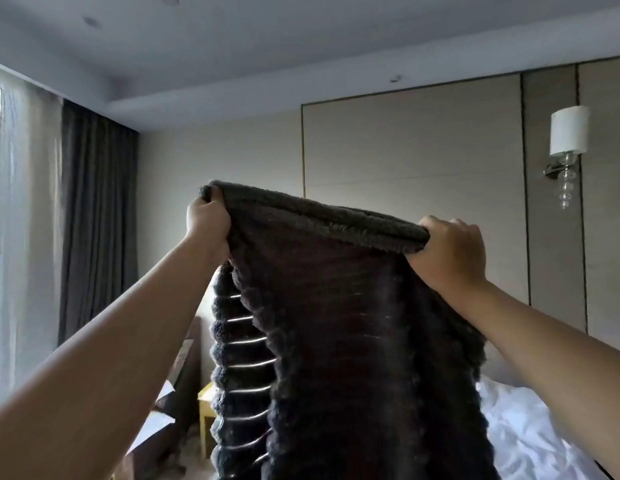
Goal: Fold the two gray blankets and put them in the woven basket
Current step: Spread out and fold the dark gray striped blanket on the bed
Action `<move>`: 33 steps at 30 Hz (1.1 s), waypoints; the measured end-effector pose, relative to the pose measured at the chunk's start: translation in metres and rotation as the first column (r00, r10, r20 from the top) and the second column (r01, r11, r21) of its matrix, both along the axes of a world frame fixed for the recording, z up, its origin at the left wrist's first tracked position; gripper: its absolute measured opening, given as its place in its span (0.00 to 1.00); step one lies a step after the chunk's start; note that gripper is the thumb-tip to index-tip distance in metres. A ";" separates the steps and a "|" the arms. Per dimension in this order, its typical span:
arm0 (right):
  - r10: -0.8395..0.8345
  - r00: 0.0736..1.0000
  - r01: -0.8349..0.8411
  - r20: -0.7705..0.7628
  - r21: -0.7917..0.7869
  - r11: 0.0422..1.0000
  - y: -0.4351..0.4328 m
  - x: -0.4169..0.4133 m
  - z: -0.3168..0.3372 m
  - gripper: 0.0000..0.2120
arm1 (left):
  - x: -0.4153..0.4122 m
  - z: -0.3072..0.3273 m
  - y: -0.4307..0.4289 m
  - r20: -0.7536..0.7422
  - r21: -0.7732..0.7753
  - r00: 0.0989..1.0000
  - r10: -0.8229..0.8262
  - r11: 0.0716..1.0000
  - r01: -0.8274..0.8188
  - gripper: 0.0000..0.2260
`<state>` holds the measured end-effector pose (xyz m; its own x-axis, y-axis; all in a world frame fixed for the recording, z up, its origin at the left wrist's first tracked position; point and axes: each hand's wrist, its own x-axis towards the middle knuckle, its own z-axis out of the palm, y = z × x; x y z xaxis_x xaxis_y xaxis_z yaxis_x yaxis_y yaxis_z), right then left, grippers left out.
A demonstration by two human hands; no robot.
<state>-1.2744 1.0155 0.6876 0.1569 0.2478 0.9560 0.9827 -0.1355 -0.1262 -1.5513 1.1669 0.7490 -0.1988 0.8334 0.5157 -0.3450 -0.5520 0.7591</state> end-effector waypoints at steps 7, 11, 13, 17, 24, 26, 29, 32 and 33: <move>0.054 0.971 -0.134 -0.233 -0.344 0.930 -0.013 -0.018 -0.016 0.14 | 0.040 -0.040 -0.054 -0.708 0.124 0.678 -0.196 0.912 0.392 0.07; 0.065 0.959 -0.140 -0.276 -0.262 0.955 -0.022 -0.026 -0.036 0.12 | 0.081 -0.073 -0.086 -0.869 -0.062 0.380 -0.317 0.831 0.553 0.29; 0.044 0.960 -0.116 -0.278 -0.250 0.961 -0.023 -0.031 -0.044 0.13 | 0.105 -0.089 -0.100 -0.909 -0.139 0.235 -0.344 0.782 0.607 0.23; 0.082 0.963 -0.162 -0.257 -0.310 0.937 -0.036 -0.022 -0.054 0.16 | 0.130 -0.107 -0.107 -0.941 0.320 0.229 0.251 0.881 0.350 0.08; 0.034 0.667 -0.671 -0.744 -0.581 0.460 -0.063 -0.002 -0.077 0.16 | 0.115 -0.104 -0.094 -0.801 0.476 0.503 0.324 0.855 0.206 0.10; -0.075 0.674 -0.673 -0.735 -0.653 0.348 -0.063 0.004 -0.094 0.20 | 0.112 -0.096 -0.090 -0.719 0.426 0.641 0.267 0.899 0.103 0.13; -0.250 0.682 -0.648 -0.688 -0.726 0.229 -0.058 0.018 -0.125 0.21 | 0.101 -0.086 -0.082 -0.627 0.330 0.746 0.224 0.944 -0.006 0.13; -0.344 0.724 -0.546 -0.598 -0.802 0.244 -0.059 0.038 -0.142 0.22 | 0.085 -0.084 -0.072 -0.630 0.323 0.733 0.257 0.945 -0.054 0.13; -0.370 0.735 -0.495 -0.569 -0.822 0.281 -0.062 0.046 -0.142 0.22 | 0.080 -0.086 -0.068 -0.639 0.316 0.723 0.263 0.946 -0.065 0.13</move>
<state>-1.2288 0.9540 0.5454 0.4359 0.8584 -0.2705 0.7308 -0.5130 -0.4503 -1.4714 1.0994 0.6630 0.1570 0.6400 0.7522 0.3086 -0.7553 0.5782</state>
